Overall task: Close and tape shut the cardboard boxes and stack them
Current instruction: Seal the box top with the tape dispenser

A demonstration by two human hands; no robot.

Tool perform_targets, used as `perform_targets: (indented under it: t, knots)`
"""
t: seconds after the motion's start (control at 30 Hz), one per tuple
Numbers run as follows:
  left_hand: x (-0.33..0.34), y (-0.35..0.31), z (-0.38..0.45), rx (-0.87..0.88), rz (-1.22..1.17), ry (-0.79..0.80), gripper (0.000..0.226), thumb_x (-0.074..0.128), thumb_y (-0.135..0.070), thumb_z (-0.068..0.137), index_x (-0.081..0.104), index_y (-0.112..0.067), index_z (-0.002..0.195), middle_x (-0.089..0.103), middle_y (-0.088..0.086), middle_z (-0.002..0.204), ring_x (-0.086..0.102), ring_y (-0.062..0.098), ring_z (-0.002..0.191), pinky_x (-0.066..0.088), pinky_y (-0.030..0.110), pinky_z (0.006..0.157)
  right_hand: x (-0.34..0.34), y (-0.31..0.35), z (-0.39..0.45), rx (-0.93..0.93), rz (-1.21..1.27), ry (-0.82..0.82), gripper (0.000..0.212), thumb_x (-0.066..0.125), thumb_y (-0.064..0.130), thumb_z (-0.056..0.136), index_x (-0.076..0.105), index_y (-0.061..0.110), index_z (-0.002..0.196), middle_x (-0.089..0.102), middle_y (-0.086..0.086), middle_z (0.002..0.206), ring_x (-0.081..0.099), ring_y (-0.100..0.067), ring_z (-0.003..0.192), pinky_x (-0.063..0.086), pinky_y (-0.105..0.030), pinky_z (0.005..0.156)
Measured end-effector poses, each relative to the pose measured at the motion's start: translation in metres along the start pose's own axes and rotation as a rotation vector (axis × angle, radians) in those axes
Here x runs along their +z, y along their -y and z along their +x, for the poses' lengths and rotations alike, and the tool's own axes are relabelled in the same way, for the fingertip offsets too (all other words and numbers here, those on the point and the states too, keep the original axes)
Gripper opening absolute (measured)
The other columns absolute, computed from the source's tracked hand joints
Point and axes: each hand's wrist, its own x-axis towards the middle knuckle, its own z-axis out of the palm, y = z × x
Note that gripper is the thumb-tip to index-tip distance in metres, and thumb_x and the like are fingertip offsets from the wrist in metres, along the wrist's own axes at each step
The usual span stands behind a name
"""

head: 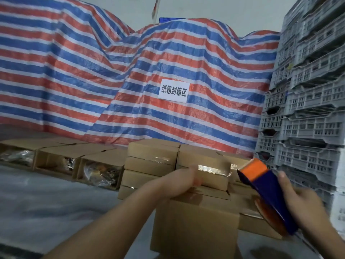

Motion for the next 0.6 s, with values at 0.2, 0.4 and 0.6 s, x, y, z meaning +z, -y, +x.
perform_targets:
  t: [0.2, 0.4, 0.6]
  knots:
    - [0.002, -0.001, 0.001, -0.045, -0.292, -0.138, 0.071, 0.014, -0.049, 0.105, 0.072, -0.009, 0.108, 0.07, 0.005, 0.116, 0.061, 0.015, 0.111, 0.033, 0.038, 0.113, 0.03, 0.095, 0.016, 0.045, 0.441, 0.45, 0.079, 0.062, 0.075, 0.064, 0.077, 0.005, 0.097, 0.074, -0.026, 0.093, 0.071, -0.042, 0.085, 0.054, -0.052, 0.091]
    - [-0.005, 0.009, 0.004, -0.054, -0.697, -0.157, 0.08, 0.009, -0.053, 0.104, 0.074, -0.006, 0.097, 0.076, 0.007, 0.098, 0.069, 0.017, 0.101, 0.027, 0.044, 0.117, 0.058, 0.117, 0.027, 0.067, 0.34, 0.635, 0.076, 0.063, 0.072, 0.074, 0.075, 0.003, 0.104, 0.075, -0.022, 0.088, 0.071, -0.026, 0.063, 0.058, -0.032, 0.061]
    - [-0.016, 0.017, 0.009, 0.001, -0.938, -0.081, 0.075, 0.021, -0.065, 0.098, 0.071, -0.009, 0.097, 0.076, 0.009, 0.1, 0.068, 0.022, 0.104, 0.025, 0.042, 0.118, 0.059, 0.127, 0.032, 0.011, 0.08, 0.65, 0.102, 0.057, 0.093, 0.05, 0.074, 0.01, 0.106, 0.077, -0.018, 0.094, 0.073, -0.038, 0.094, 0.051, -0.052, 0.102]
